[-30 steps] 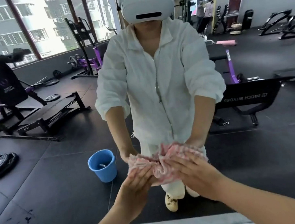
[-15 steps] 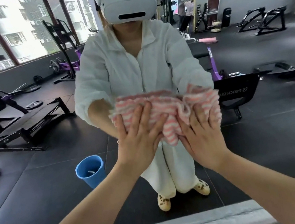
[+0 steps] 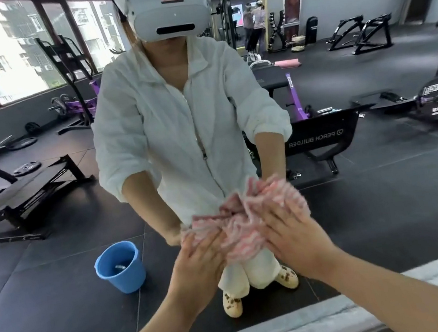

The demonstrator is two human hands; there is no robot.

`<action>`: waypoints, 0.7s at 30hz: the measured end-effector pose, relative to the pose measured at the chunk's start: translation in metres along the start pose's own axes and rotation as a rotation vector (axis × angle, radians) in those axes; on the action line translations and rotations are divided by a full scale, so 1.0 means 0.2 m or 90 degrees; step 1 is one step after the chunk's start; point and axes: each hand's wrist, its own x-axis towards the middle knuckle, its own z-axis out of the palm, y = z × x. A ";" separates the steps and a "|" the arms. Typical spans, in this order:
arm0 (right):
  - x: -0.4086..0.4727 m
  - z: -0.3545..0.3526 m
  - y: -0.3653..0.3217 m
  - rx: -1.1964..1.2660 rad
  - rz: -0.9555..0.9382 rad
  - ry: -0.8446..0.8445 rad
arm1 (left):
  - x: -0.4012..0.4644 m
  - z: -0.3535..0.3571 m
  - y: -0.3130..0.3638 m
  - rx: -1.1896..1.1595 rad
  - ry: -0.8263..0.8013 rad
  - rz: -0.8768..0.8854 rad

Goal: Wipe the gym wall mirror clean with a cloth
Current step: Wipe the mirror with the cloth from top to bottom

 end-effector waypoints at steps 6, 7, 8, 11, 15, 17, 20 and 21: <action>0.36 -0.24 0.33 0.020 0.204 0.202 | 0.54 -0.35 -0.18 0.008 0.266 -0.205; 0.37 -0.25 0.34 0.029 0.212 0.212 | 0.58 -0.38 -0.18 0.007 0.274 -0.221; 0.36 -0.23 0.32 0.039 0.215 0.208 | 0.60 -0.38 -0.17 0.008 0.267 -0.227; 0.19 -0.09 0.23 0.033 0.195 0.139 | 0.50 -0.24 -0.03 0.018 0.196 -0.156; -0.19 0.06 0.11 -0.017 0.050 0.008 | 0.22 -0.03 0.16 0.045 -0.002 -0.008; -0.27 0.07 0.11 -0.012 0.045 -0.017 | 0.18 -0.01 0.18 0.050 -0.018 0.017; -0.13 -0.01 0.22 -0.007 0.087 0.022 | 0.30 -0.10 0.13 0.043 0.077 -0.015; -0.05 -0.06 0.28 -0.003 0.102 0.052 | 0.38 -0.15 0.10 0.044 0.123 -0.042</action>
